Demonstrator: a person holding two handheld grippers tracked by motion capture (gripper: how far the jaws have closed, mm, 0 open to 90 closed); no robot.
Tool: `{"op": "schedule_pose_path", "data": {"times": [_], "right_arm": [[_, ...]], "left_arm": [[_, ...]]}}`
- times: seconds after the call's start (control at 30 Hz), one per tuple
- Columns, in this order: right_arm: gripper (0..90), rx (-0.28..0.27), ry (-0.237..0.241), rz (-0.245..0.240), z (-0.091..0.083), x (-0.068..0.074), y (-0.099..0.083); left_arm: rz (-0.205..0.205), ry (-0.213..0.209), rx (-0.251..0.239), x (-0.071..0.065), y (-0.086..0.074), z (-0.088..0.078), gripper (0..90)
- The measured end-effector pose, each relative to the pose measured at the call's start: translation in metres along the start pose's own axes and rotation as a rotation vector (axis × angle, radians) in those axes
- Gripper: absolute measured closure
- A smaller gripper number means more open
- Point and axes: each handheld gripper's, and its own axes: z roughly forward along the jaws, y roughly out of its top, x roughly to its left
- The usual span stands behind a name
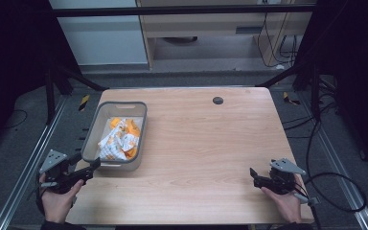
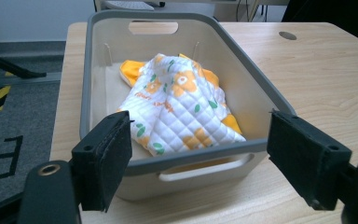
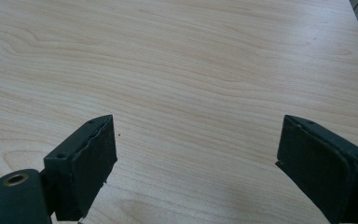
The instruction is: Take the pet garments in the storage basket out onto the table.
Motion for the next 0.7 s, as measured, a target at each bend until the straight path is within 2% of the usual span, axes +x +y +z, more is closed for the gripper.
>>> {"op": "schedule_pose_path", "data": {"times": [0.2,0.43,0.7], "right_arm": [[11.6,-0.004,-0.004,0.000,0.000,0.000,0.000],[11.6,-0.002,0.002,-0.010,0.000,0.000,0.000],[11.6,0.003,0.004,-0.010,0.001,0.000,-0.001]], "left_arm": [[0.017,-0.001,0.000,-0.001,0.013,0.005,21.5],[0.021,-0.001,-0.009,0.000,0.020,0.010,21.7],[0.016,-0.005,0.016,0.003,0.029,0.017,21.6]]}}
